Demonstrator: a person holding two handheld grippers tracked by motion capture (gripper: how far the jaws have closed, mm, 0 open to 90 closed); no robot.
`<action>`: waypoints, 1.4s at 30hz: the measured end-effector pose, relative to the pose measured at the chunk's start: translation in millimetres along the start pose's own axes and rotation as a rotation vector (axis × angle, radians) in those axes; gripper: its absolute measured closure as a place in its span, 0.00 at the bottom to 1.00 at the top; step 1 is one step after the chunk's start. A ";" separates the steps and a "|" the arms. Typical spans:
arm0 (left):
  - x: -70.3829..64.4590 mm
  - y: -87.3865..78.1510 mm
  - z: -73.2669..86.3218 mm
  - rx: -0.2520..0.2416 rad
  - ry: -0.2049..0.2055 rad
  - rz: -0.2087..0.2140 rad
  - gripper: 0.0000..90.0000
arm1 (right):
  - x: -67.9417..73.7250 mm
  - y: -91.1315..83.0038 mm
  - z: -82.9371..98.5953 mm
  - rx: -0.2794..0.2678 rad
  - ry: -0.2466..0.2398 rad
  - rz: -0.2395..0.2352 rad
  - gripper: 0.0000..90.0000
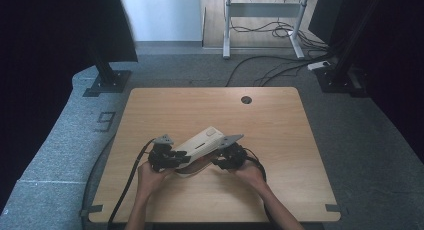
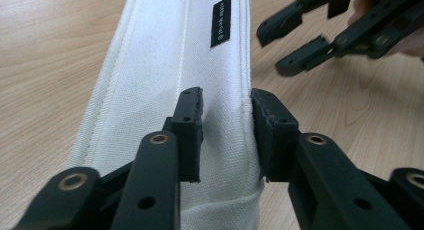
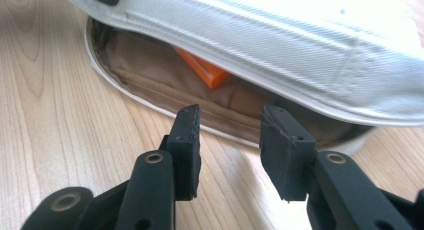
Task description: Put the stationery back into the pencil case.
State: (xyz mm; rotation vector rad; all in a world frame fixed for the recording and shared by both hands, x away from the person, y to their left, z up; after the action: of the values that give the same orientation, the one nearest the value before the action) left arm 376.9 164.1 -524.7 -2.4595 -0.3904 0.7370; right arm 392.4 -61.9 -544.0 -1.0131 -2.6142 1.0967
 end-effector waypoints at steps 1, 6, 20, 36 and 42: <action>-0.1 1.0 0.3 0.003 0.004 0.000 0.71 | -1.8 -1.5 0.4 0.000 -0.001 0.005 0.65; -1.2 7.6 2.5 0.021 0.023 -0.009 0.66 | -9.2 -6.0 3.6 0.004 0.011 0.019 0.62; -1.8 20.1 4.3 0.038 0.058 -0.020 0.44 | -14.6 -3.7 13.3 0.023 0.023 0.033 0.49; -16.4 -2.6 -1.6 0.016 0.119 -0.026 0.24 | -19.1 -27.1 14.1 0.002 0.010 0.085 0.28; -15.1 -15.4 0.8 0.013 0.115 -0.018 0.20 | -22.0 -38.3 20.6 -0.006 0.007 0.101 0.25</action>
State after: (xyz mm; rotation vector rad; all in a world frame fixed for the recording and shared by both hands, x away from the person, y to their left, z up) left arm 362.3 170.8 -510.1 -2.4686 -0.3620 0.5859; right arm 381.4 -107.4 -530.3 -1.1596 -2.5881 1.1052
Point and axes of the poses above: each handheld gripper's, and its own axes: y roughly forward along the jaws, z roughly out of its underside, x roughly to its left, the point moved 4 cm from there along y, roughly forward along the jaws, and after that the axes turned 14 degrees about z, right-handed, at the moved point
